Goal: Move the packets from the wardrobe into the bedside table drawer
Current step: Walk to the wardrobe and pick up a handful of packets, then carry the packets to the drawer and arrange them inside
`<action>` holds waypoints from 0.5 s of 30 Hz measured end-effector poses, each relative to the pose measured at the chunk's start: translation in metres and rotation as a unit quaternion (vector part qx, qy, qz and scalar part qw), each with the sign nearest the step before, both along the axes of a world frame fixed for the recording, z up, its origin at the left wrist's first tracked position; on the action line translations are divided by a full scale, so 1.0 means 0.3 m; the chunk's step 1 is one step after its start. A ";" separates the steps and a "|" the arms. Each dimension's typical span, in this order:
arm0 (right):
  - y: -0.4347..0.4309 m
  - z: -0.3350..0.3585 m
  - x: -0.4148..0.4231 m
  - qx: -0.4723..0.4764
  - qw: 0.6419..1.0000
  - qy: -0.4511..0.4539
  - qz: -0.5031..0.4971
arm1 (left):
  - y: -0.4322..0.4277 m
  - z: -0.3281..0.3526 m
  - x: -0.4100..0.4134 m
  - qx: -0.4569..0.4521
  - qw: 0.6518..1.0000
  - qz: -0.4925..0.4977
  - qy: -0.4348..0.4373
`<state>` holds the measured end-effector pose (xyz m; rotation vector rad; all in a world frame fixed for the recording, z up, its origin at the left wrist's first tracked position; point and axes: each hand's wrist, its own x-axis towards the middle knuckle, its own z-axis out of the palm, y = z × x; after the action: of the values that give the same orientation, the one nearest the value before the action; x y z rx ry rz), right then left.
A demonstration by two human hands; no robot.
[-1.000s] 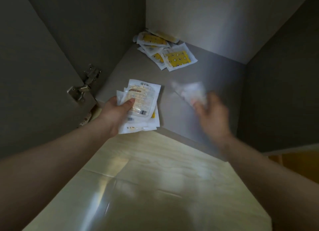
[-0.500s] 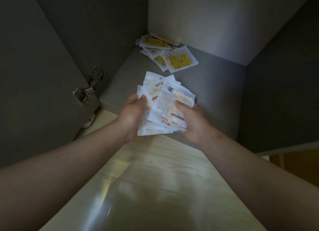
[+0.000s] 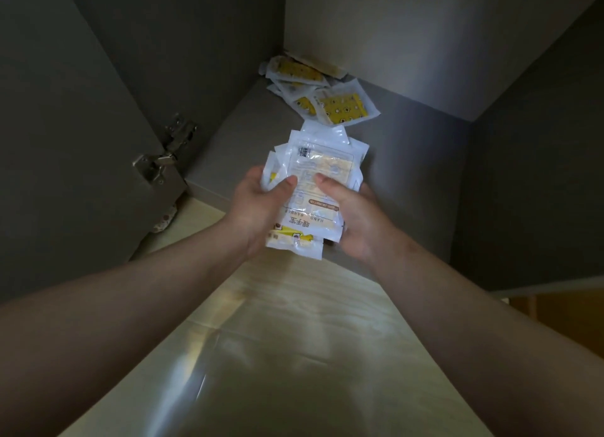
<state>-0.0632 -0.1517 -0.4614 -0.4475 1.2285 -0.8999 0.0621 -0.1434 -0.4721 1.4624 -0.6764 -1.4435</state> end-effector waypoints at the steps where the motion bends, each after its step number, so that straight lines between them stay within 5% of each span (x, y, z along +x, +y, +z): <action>1: -0.005 -0.005 0.001 0.001 1.000 0.003 -0.006 | -0.002 -0.009 0.000 0.004 1.000 0.000 0.003; 15: 0.298 0.162 0.049 0.122 0.991 0.047 -0.010 | 0.322 0.186 -0.005 0.162 0.984 0.066 -0.035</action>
<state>-0.0486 -0.0622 -0.4129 -0.2842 1.4124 -0.7395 0.0605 -0.0469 -0.4162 1.7794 -0.3893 -1.4523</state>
